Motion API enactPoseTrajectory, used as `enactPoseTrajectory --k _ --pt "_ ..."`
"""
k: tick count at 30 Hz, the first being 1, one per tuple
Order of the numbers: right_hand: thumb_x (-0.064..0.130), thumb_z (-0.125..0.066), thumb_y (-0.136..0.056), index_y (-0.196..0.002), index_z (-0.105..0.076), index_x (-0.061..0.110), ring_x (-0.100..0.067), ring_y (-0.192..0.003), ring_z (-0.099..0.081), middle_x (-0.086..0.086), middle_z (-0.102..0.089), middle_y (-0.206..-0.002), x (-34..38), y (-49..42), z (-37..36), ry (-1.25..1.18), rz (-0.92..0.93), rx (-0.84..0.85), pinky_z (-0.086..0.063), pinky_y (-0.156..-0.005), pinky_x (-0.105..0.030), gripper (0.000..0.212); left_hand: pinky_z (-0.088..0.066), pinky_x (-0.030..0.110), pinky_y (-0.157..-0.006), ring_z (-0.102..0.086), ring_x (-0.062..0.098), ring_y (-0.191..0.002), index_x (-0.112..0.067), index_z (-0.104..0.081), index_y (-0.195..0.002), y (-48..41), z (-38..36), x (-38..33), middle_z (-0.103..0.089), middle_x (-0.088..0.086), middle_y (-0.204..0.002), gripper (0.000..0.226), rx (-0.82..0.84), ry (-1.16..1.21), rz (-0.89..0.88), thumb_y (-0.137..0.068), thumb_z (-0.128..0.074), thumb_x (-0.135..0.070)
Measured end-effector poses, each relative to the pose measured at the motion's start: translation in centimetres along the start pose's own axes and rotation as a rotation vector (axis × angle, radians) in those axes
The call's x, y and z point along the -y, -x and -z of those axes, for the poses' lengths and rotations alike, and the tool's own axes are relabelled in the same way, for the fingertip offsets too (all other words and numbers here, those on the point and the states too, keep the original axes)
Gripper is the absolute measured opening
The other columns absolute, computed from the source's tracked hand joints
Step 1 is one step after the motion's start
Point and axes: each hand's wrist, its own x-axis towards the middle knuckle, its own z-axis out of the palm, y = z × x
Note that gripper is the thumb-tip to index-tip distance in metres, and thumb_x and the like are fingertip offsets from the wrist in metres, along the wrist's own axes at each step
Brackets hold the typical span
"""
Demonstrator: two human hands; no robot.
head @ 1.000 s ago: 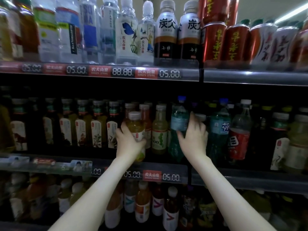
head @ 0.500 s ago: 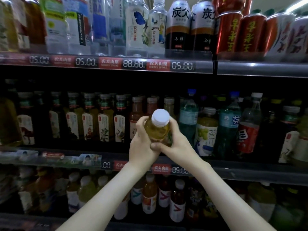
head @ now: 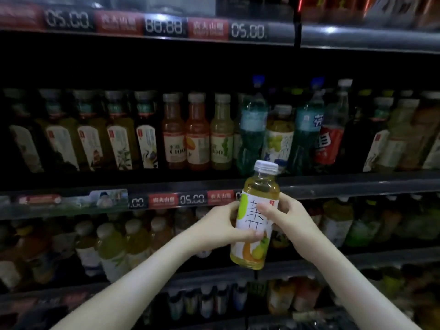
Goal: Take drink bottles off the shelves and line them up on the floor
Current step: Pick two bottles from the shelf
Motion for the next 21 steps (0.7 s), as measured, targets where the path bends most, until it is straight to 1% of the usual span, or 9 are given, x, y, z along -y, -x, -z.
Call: enactPoseTrajectory --k 2,5,9,11,13,14,17,19,21 --pt "0.036 -0.07 -0.075 -0.109 -0.066 0.02 -0.015 -0.095 -0.07 0.001 -0.074 -0.101 -1.4 0.5 -0.7 0.022 -0.083 0.044 -0.055 -0.089 -0.043 0.038 -0.053 0.017 -0.077 -0.064 -0.006 -0.093 -0.032 -0.057 -0.118 0.8 -1.3 1.9 -0.069 -0.016 -0.104 0.053 -0.049 0.004 0.064 -0.071 -0.079 -0.044" --pt "0.025 -0.072 -0.081 -0.11 -0.061 0.025 -0.013 -0.093 -0.07 0.004 -0.073 -0.101 -3.6 0.7 -2.3 0.026 -0.169 0.072 -0.055 -0.087 -0.046 0.031 -0.054 0.023 -0.084 -0.062 -0.005 -0.093 -0.035 -0.055 -0.115 2.4 -2.3 4.9 -0.067 -0.017 -0.102 0.059 -0.143 -0.02 0.181 -0.063 -0.078 -0.051" --pt "0.035 -0.085 -0.066 -0.114 -0.051 0.038 -0.007 -0.099 -0.066 0.011 -0.07 -0.105 -6.5 1.0 -5.7 0.118 -0.223 0.15 -0.053 -0.091 -0.041 0.059 -0.051 0.019 -0.077 -0.062 -0.003 -0.09 -0.038 -0.055 -0.111 4.9 -2.4 7.8 -0.067 -0.019 -0.097 0.057 -0.239 -0.092 0.266 -0.061 -0.076 -0.055" --pt "0.044 -0.088 -0.052 -0.115 -0.048 0.035 -0.009 -0.099 -0.067 0.008 -0.071 -0.106 -7.8 1.3 -7.9 0.089 -0.236 0.194 -0.054 -0.09 -0.043 0.075 -0.05 0.022 -0.079 -0.063 0.003 -0.094 -0.038 -0.053 -0.112 6.4 -2.4 8.7 -0.068 -0.016 -0.1 0.06 -0.282 -0.131 0.296 -0.06 -0.075 -0.057" --pt "0.05 -0.088 -0.047 -0.118 -0.048 0.032 -0.014 -0.098 -0.069 0.004 -0.071 -0.107 -8.9 1.3 -9.9 0.03 -0.238 0.234 -0.055 -0.087 -0.047 0.083 -0.051 0.026 -0.079 -0.063 0.007 -0.094 -0.035 -0.053 -0.112 7.9 -2.3 9.3 -0.069 -0.013 -0.1 0.06 -0.33 -0.168 0.345 -0.06 -0.074 -0.058" --pt "0.05 -0.088 -0.049 -0.119 -0.049 0.03 -0.015 -0.097 -0.069 0.004 -0.071 -0.107 -9.1 1.1 -10.8 0.002 -0.239 0.258 -0.055 -0.085 -0.047 0.083 -0.051 0.027 -0.079 -0.063 0.008 -0.093 -0.034 -0.052 -0.111 8.7 -2.2 9.5 -0.069 -0.012 -0.1 0.06 -0.352 -0.174 0.375 -0.061 -0.075 -0.058" --pt "0.043 -0.084 -0.054 -0.119 -0.053 0.028 -0.012 -0.096 -0.069 0.005 -0.072 -0.105 -8.8 0.7 -12.8 -0.095 -0.229 0.339 -0.055 -0.082 -0.037 0.074 -0.053 0.032 -0.08 -0.063 0.008 -0.09 -0.034 -0.052 -0.108 11.5 -1.3 10.2 -0.068 -0.013 -0.097 0.055 -0.381 -0.178 0.464 -0.063 -0.076 -0.056" --pt "0.038 -0.083 -0.056 -0.116 -0.055 0.026 -0.015 -0.098 -0.069 0.001 -0.072 -0.106 -8.3 0.7 -13.8 -0.127 -0.237 0.456 -0.054 -0.082 -0.038 0.067 -0.054 0.032 -0.081 -0.063 0.003 -0.089 -0.037 -0.053 -0.107 13.5 -0.8 10.5 -0.068 -0.016 -0.097 0.053 -0.381 -0.161 0.511 -0.063 -0.077 -0.054" --pt "0.031 -0.083 -0.06 -0.111 -0.06 0.021 -0.021 -0.099 -0.069 -0.004 -0.072 -0.105 -8.0 0.9 -14.9 -0.14 -0.237 0.582 -0.054 -0.086 -0.042 0.056 -0.053 0.026 -0.081 -0.062 -0.004 -0.089 -0.042 -0.054 -0.108 15.5 -0.5 10.7 -0.067 -0.021 -0.097 0.053 -0.386 -0.146 0.556 -0.063 -0.079 -0.052"
